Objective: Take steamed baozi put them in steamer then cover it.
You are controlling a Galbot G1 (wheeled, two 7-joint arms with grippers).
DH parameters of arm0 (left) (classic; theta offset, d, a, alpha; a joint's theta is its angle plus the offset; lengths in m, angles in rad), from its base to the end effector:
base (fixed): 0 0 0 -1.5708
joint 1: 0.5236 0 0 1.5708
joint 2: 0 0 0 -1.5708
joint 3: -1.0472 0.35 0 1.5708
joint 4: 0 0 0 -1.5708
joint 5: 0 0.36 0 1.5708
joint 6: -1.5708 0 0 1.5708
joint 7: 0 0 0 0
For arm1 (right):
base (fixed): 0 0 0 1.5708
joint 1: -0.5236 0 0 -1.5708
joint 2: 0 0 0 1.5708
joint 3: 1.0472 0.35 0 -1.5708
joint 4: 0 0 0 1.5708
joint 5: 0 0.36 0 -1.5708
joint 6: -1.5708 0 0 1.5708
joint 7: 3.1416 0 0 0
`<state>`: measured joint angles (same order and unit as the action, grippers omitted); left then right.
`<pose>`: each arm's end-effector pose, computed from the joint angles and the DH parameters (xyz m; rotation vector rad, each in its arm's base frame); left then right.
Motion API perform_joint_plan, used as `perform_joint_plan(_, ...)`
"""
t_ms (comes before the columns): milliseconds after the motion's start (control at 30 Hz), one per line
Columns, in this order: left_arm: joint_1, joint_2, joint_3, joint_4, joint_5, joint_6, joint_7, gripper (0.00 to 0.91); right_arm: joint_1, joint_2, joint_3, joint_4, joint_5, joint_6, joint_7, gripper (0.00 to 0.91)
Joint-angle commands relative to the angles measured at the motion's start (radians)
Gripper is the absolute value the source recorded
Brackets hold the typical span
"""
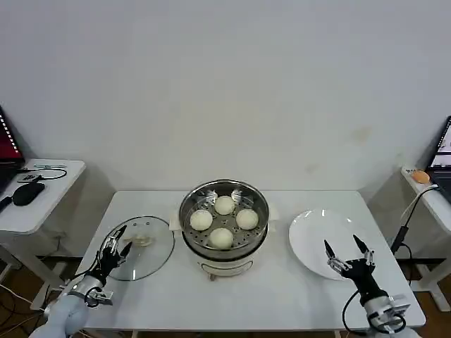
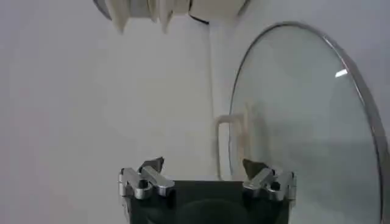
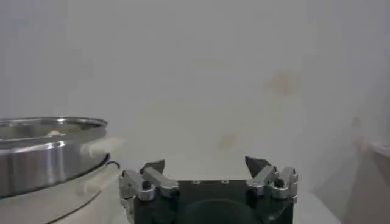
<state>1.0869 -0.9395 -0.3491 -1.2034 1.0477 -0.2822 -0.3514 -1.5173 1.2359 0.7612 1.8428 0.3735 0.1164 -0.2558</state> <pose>0.3139 0.2358 -0.4342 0.3665 2.1044 2.1821 0.2043 -0.1603 -0.3420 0.2066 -3.1132 0.0446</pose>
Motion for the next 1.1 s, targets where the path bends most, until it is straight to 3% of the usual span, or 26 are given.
perform_joint_plan(33,-0.021,-0.001,0.009,0.009,0.001,0.003,0.003,0.907,0.000,0.002,-0.003,-0.007,-0.005,0.006,-0.001,0.907)
perform_joint_plan(400,-0.068,-0.013,0.029,0.039,0.001,0.006,0.002,0.907,-0.009,0.001,0.006,-0.011,-0.007,0.017,-0.004,0.907)
perform_joint_plan(500,-0.086,-0.014,0.042,0.047,0.001,0.011,0.005,0.806,-0.012,0.004,0.006,-0.011,-0.008,0.021,-0.005,0.907)
perform_joint_plan(600,-0.098,-0.016,0.050,0.055,0.002,0.012,0.008,0.574,-0.014,0.005,0.010,-0.010,-0.008,0.025,-0.004,0.907)
perform_joint_plan(633,-0.100,-0.015,0.051,0.054,0.002,0.012,0.011,0.433,-0.015,0.004,0.013,-0.009,-0.006,0.026,-0.004,0.907)
perform_joint_plan(667,-0.099,-0.013,0.054,0.053,0.002,0.012,0.016,0.212,-0.015,0.003,0.015,-0.008,-0.005,0.026,-0.004,0.907)
perform_joint_plan(700,-0.098,-0.013,0.055,0.053,0.002,0.012,0.018,0.060,-0.016,0.003,0.018,-0.007,-0.005,0.026,-0.004,0.907)
perform_joint_plan(733,-0.097,-0.014,0.056,0.053,0.002,0.012,0.018,0.000,-0.015,0.002,0.020,-0.007,-0.003,0.027,-0.003,0.907)
perform_joint_plan(1100,-0.077,-0.028,0.056,0.059,0.006,0.007,0.012,0.000,-0.014,-0.006,0.042,-0.006,0.003,0.034,-0.002,0.907)
